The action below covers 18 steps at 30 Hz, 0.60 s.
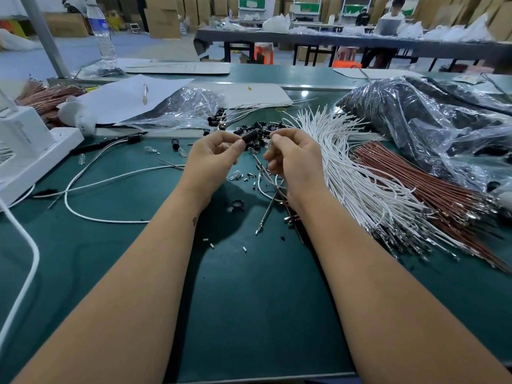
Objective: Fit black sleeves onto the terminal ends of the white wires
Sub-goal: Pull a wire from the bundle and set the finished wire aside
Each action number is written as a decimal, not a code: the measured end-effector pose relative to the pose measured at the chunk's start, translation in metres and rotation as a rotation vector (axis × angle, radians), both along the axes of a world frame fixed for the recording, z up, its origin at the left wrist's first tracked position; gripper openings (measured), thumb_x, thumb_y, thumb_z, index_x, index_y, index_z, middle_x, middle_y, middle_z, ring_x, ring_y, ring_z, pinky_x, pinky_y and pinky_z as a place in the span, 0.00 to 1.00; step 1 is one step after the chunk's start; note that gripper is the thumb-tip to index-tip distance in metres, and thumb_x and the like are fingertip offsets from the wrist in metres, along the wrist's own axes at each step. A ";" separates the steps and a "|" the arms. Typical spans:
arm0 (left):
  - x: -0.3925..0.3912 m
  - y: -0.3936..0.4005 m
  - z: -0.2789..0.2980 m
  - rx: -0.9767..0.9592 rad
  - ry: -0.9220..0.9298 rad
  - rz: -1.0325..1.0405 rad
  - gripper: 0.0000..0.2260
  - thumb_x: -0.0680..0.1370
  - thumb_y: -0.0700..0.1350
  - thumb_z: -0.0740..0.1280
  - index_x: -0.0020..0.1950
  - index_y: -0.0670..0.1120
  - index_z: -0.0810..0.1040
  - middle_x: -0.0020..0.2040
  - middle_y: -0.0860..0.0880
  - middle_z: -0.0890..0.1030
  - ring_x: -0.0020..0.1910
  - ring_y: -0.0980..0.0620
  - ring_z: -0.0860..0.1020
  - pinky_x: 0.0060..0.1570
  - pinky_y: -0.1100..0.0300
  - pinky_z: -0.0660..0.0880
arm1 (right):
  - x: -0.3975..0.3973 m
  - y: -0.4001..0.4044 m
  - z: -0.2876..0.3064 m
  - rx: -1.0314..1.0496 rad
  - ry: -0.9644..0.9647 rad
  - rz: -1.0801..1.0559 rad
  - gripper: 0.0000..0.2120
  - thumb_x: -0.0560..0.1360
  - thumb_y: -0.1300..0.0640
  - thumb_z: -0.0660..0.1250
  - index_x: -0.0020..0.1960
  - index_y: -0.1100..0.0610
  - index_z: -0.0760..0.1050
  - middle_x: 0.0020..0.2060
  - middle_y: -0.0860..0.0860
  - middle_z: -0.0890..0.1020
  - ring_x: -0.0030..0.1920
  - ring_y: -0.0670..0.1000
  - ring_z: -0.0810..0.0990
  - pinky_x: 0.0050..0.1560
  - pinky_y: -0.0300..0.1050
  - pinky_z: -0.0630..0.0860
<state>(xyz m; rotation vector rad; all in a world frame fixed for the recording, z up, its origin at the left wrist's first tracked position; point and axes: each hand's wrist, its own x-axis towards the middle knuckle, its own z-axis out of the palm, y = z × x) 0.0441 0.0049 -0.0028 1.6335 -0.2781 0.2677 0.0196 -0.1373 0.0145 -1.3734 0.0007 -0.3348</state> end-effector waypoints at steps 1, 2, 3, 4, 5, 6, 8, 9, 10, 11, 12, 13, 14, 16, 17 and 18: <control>0.001 0.000 -0.001 0.019 0.009 -0.002 0.05 0.78 0.41 0.68 0.42 0.49 0.78 0.30 0.51 0.71 0.28 0.61 0.70 0.31 0.71 0.67 | 0.000 -0.001 0.000 0.028 0.003 0.011 0.05 0.78 0.65 0.62 0.45 0.59 0.74 0.26 0.51 0.77 0.23 0.46 0.71 0.25 0.37 0.69; 0.002 0.000 -0.003 0.035 0.018 -0.006 0.05 0.77 0.41 0.68 0.42 0.49 0.79 0.30 0.51 0.71 0.27 0.60 0.70 0.31 0.71 0.67 | 0.000 -0.002 0.000 0.051 0.007 0.021 0.06 0.79 0.64 0.62 0.44 0.59 0.74 0.26 0.50 0.78 0.24 0.47 0.72 0.26 0.37 0.69; 0.002 0.001 -0.004 0.044 0.025 -0.009 0.05 0.77 0.41 0.69 0.42 0.49 0.79 0.30 0.51 0.71 0.28 0.60 0.69 0.30 0.71 0.66 | 0.000 -0.002 0.001 0.073 0.015 0.034 0.06 0.79 0.64 0.62 0.44 0.58 0.74 0.26 0.50 0.78 0.24 0.47 0.72 0.27 0.38 0.70; 0.002 0.001 -0.004 0.047 0.029 -0.011 0.05 0.77 0.41 0.69 0.42 0.49 0.80 0.30 0.51 0.71 0.28 0.59 0.68 0.30 0.70 0.66 | 0.000 -0.003 0.001 0.098 0.025 0.049 0.06 0.79 0.64 0.62 0.44 0.59 0.74 0.27 0.51 0.79 0.25 0.47 0.73 0.28 0.39 0.71; 0.003 0.001 -0.004 0.047 0.032 -0.011 0.05 0.77 0.42 0.69 0.42 0.49 0.80 0.30 0.51 0.70 0.28 0.59 0.68 0.30 0.70 0.66 | 0.000 -0.003 0.002 0.120 0.033 0.066 0.06 0.79 0.65 0.62 0.44 0.59 0.74 0.28 0.52 0.79 0.26 0.48 0.74 0.29 0.39 0.72; 0.003 0.001 -0.004 0.046 0.033 -0.013 0.05 0.77 0.42 0.69 0.41 0.49 0.80 0.30 0.51 0.70 0.28 0.59 0.68 0.30 0.71 0.66 | -0.001 -0.004 0.002 0.129 0.038 0.080 0.07 0.79 0.66 0.62 0.44 0.59 0.74 0.28 0.52 0.79 0.26 0.48 0.75 0.29 0.40 0.72; 0.002 0.001 -0.004 0.048 0.033 -0.020 0.06 0.76 0.42 0.70 0.41 0.50 0.80 0.31 0.50 0.71 0.28 0.58 0.68 0.30 0.70 0.66 | -0.001 -0.004 0.003 0.106 0.044 0.088 0.07 0.79 0.65 0.62 0.43 0.59 0.74 0.28 0.53 0.79 0.25 0.48 0.75 0.28 0.39 0.72; 0.002 0.001 -0.004 0.048 0.034 -0.026 0.06 0.76 0.42 0.70 0.41 0.51 0.80 0.32 0.48 0.71 0.29 0.57 0.68 0.31 0.70 0.66 | -0.001 -0.003 0.002 0.089 0.047 0.085 0.07 0.79 0.65 0.62 0.42 0.59 0.74 0.28 0.53 0.79 0.25 0.48 0.74 0.27 0.39 0.72; 0.001 0.001 -0.003 0.047 0.035 -0.032 0.06 0.76 0.41 0.70 0.41 0.51 0.80 0.33 0.46 0.70 0.30 0.56 0.67 0.30 0.70 0.66 | 0.000 -0.003 0.002 0.076 0.049 0.078 0.07 0.79 0.64 0.63 0.42 0.59 0.74 0.28 0.53 0.79 0.24 0.48 0.74 0.26 0.39 0.71; 0.000 0.001 -0.003 0.047 0.037 -0.037 0.06 0.76 0.41 0.70 0.41 0.50 0.80 0.34 0.45 0.70 0.30 0.56 0.67 0.30 0.69 0.66 | 0.000 -0.003 0.002 0.067 0.051 0.070 0.08 0.79 0.64 0.63 0.42 0.59 0.74 0.28 0.53 0.79 0.24 0.47 0.74 0.25 0.38 0.71; 0.000 0.001 -0.003 0.049 0.039 -0.038 0.06 0.76 0.41 0.70 0.41 0.50 0.81 0.34 0.45 0.70 0.31 0.55 0.67 0.31 0.69 0.66 | 0.001 -0.003 0.001 0.061 0.052 0.063 0.08 0.79 0.63 0.63 0.42 0.60 0.74 0.28 0.52 0.79 0.23 0.47 0.74 0.25 0.38 0.71; 0.000 0.001 -0.002 0.051 0.040 -0.036 0.06 0.76 0.41 0.70 0.41 0.51 0.81 0.34 0.45 0.70 0.31 0.55 0.67 0.31 0.69 0.66 | 0.001 -0.004 0.000 0.055 0.053 0.056 0.08 0.79 0.63 0.63 0.41 0.60 0.74 0.27 0.52 0.79 0.23 0.47 0.74 0.25 0.38 0.71; -0.001 0.001 -0.002 0.052 0.042 -0.035 0.05 0.76 0.42 0.71 0.40 0.50 0.81 0.33 0.45 0.71 0.31 0.55 0.68 0.31 0.69 0.66 | 0.002 -0.004 0.000 0.047 0.055 0.051 0.08 0.79 0.63 0.64 0.41 0.59 0.74 0.27 0.52 0.79 0.23 0.46 0.73 0.25 0.38 0.71; -0.001 0.001 -0.002 0.050 0.044 -0.036 0.05 0.76 0.42 0.71 0.41 0.50 0.81 0.34 0.45 0.71 0.33 0.53 0.67 0.31 0.68 0.66 | 0.003 -0.005 -0.001 0.022 0.060 0.041 0.08 0.79 0.62 0.64 0.40 0.59 0.74 0.27 0.51 0.78 0.23 0.46 0.73 0.25 0.38 0.71; -0.002 0.001 -0.002 0.051 0.044 -0.035 0.05 0.76 0.42 0.71 0.41 0.50 0.81 0.35 0.44 0.71 0.34 0.51 0.67 0.31 0.68 0.65 | 0.004 -0.005 -0.002 0.007 0.063 0.037 0.08 0.78 0.62 0.64 0.40 0.58 0.74 0.27 0.51 0.78 0.23 0.46 0.73 0.25 0.38 0.71; -0.003 0.001 -0.001 0.054 0.043 -0.034 0.05 0.76 0.42 0.71 0.41 0.50 0.81 0.36 0.43 0.71 0.35 0.51 0.67 0.32 0.67 0.65 | 0.005 -0.005 -0.003 -0.010 0.065 0.035 0.08 0.78 0.62 0.65 0.40 0.58 0.74 0.26 0.51 0.78 0.23 0.46 0.73 0.25 0.38 0.71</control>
